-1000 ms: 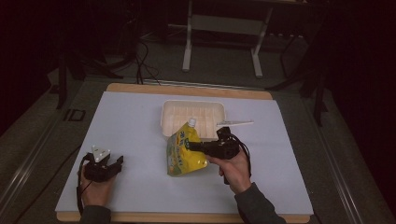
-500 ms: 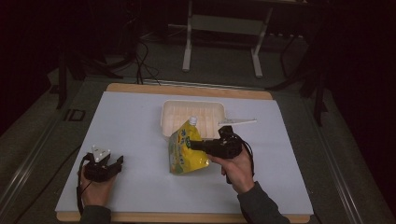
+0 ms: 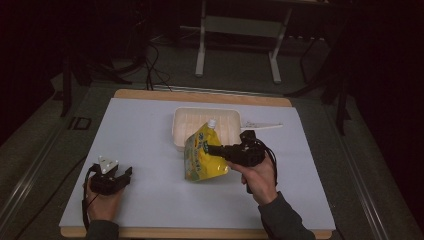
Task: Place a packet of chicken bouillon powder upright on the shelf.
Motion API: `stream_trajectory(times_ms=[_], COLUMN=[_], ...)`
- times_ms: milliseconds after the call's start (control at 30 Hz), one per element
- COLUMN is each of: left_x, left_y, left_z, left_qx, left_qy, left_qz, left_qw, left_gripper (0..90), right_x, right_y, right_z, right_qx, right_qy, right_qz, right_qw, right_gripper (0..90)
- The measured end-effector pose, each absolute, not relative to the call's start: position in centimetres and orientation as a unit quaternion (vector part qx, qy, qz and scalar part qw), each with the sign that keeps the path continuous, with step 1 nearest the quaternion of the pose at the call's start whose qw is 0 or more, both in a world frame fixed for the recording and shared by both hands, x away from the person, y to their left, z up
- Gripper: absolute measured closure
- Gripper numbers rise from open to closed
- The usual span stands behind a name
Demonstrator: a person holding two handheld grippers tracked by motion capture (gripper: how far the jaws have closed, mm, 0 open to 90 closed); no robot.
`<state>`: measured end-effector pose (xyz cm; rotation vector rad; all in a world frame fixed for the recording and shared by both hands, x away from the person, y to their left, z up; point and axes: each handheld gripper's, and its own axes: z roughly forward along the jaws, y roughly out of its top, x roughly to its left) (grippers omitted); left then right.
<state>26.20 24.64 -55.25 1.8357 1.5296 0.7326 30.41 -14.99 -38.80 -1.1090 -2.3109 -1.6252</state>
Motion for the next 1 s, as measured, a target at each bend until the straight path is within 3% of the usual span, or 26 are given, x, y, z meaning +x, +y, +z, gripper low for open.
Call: stream_trajectory(times_ms=[1000], left_x=[26.2], left_y=[24.6], left_z=[-55.3], left_qx=[0.700], left_qy=[0.580], left_qz=[0.277], left_qw=[0.313], left_gripper=[47.1], right_x=[31.4], right_y=[-16.9], right_z=[-36.1], right_qx=[-0.377], right_qy=[-0.747], right_qz=[-0.548], right_qw=[0.010], right_gripper=[89.9])
